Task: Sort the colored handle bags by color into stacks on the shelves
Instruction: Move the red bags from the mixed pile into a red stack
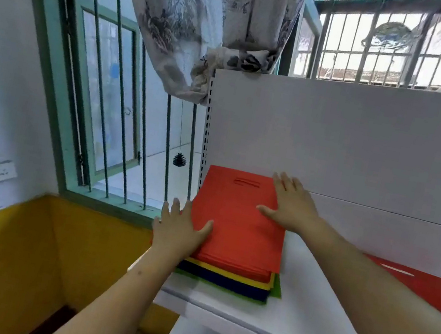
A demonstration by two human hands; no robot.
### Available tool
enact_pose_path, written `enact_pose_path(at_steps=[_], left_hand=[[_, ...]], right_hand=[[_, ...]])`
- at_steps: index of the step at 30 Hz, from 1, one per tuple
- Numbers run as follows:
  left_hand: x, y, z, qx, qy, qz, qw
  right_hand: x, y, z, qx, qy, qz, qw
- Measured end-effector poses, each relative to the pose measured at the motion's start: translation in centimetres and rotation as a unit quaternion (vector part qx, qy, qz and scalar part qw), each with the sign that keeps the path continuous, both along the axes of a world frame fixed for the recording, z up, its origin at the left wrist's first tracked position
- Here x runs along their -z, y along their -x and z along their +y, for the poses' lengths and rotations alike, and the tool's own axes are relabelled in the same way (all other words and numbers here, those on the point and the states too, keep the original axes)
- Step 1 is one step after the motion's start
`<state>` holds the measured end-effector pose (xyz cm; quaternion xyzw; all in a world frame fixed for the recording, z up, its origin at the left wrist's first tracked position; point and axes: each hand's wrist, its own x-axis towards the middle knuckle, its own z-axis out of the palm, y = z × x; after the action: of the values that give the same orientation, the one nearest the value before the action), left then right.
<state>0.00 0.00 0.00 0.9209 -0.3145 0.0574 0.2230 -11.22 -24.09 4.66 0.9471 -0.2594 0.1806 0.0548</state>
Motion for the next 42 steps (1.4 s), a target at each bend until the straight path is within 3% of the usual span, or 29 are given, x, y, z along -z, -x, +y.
enact_pose_path(at_steps=[4, 7, 18, 21, 24, 27, 30, 34, 37, 42], left_hand=[[2.2, -1.8, -0.8, -0.015, -0.069, 0.032, 0.997], [2.5, -2.1, -1.1, -0.013, -0.073, 0.024, 0.997], [1.4, 0.0, -2.4, 0.057, -0.131, -0.047, 0.989], [1.0, 0.2, -1.9, 0.083, -0.084, -0.048, 0.992], [-0.6, 1.0, -1.0, 0.116, 0.069, 0.043, 0.99], [-2.8, 2.3, -1.0, 0.172, 0.192, 0.099, 0.961], [-5.2, 4.3, -1.9, 0.237, 0.285, 0.156, 0.915], [-5.7, 8.4, -4.9, 0.287, 0.315, 0.251, 0.869], [-4.2, 12.4, -7.7, 0.297, 0.283, 0.257, 0.875], [-0.2, 18.7, -12.5, 0.329, 0.248, 0.236, 0.88]], right_hand=[[4.3, -1.7, -2.8, 0.019, -0.043, 0.02, 0.999], [6.9, -2.8, -3.8, 0.021, -0.043, -0.033, 0.998], [6.3, -2.4, -2.9, -0.025, 0.048, -0.038, 0.998], [5.4, -1.2, -2.2, -0.032, 0.038, -0.056, 0.997], [3.8, 1.0, -0.8, 0.006, 0.001, -0.124, 0.992], [1.7, 3.1, -0.5, 0.005, -0.105, -0.185, 0.977], [-0.5, 6.3, -0.5, -0.019, -0.22, -0.268, 0.938], [-2.3, 12.5, -1.9, 0.06, -0.232, -0.34, 0.909], [-2.2, 17.7, -4.3, 0.126, -0.251, -0.381, 0.881], [0.2, 25.9, -9.8, 0.234, -0.24, -0.358, 0.871]])
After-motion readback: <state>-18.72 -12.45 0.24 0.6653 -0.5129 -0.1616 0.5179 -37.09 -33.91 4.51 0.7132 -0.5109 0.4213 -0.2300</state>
